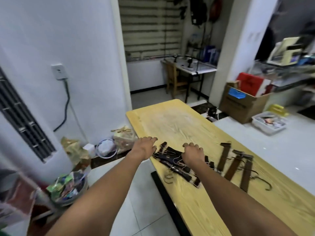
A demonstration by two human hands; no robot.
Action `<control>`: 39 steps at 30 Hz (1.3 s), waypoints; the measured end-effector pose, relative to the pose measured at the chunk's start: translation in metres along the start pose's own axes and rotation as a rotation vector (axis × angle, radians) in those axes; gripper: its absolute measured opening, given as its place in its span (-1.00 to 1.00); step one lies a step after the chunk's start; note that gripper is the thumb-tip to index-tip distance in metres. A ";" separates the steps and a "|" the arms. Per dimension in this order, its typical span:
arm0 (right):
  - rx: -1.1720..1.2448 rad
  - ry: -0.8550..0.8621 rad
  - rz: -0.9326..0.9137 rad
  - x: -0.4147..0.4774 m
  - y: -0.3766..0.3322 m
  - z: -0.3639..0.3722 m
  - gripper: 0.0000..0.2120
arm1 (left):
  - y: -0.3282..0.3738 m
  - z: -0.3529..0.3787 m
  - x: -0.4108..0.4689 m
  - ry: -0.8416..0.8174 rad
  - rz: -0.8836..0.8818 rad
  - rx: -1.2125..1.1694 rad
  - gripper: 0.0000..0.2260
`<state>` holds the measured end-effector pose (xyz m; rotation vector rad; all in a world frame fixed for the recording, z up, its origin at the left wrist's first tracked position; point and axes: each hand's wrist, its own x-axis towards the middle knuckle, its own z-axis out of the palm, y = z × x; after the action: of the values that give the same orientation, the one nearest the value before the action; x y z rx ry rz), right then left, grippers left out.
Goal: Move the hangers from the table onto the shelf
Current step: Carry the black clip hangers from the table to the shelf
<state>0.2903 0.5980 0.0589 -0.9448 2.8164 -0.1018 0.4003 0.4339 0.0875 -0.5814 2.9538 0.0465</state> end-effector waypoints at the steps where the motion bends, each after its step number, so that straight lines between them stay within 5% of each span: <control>1: 0.000 -0.002 0.043 0.008 0.007 0.002 -0.57 | 0.001 0.004 0.013 -0.021 0.038 0.004 -0.59; 21: 0.001 -0.129 0.261 0.093 0.046 0.062 -0.57 | -0.015 0.065 0.161 -0.175 0.267 -0.078 -0.59; 39: -0.144 -0.274 0.086 0.165 0.086 0.134 -0.54 | 0.011 0.122 0.214 -0.266 0.155 -0.112 -0.60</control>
<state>0.1345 0.5653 -0.1053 -0.7943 2.6302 0.2266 0.2144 0.3702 -0.0620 -0.3282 2.7410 0.2829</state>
